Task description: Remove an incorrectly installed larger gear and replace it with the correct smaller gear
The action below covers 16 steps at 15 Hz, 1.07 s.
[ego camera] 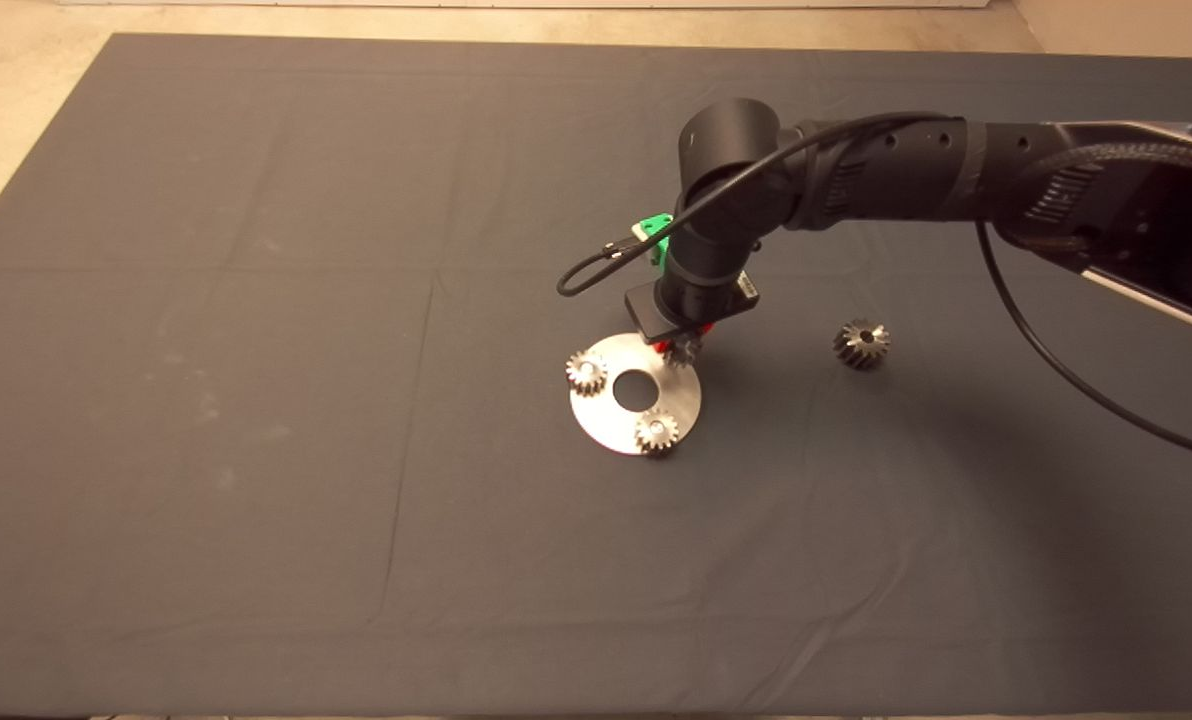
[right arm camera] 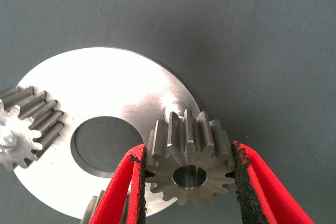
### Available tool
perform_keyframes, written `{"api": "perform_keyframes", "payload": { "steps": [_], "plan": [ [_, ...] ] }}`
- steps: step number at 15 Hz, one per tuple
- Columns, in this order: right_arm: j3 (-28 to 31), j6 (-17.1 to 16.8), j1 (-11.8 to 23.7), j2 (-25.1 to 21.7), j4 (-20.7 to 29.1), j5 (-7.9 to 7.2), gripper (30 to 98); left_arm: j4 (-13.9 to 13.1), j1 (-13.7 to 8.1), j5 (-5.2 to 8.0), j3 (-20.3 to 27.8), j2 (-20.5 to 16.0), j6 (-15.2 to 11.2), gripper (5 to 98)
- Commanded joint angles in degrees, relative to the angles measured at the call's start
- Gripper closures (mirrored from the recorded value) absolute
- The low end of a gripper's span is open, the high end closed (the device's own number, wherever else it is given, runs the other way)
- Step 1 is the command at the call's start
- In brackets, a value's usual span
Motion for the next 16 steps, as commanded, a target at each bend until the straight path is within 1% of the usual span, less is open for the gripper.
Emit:
{"api": "perform_keyframes", "payload": {
  "steps": [1, 12, 16],
  "plan": [
    [1.2, 1.86, -0.19, 0.46, -5.54, -5.01, 93.6, 0.8, 0.89, 7.57, 0.46, -0.01, 0.77, 44.4],
    [1.52, 1.95, -0.02, 0.38, -5.37, -5.01, 93.6, 0.8, 0.89, 7.57, 0.46, 0.08, 0.77, 44.4],
    [2.7, 2.04, 0.19, 0.38, -4.23, -5.01, 93.6, 0.8, 0.89, 7.57, 0.46, 0.25, 0.77, 44.4]
  ]
}}
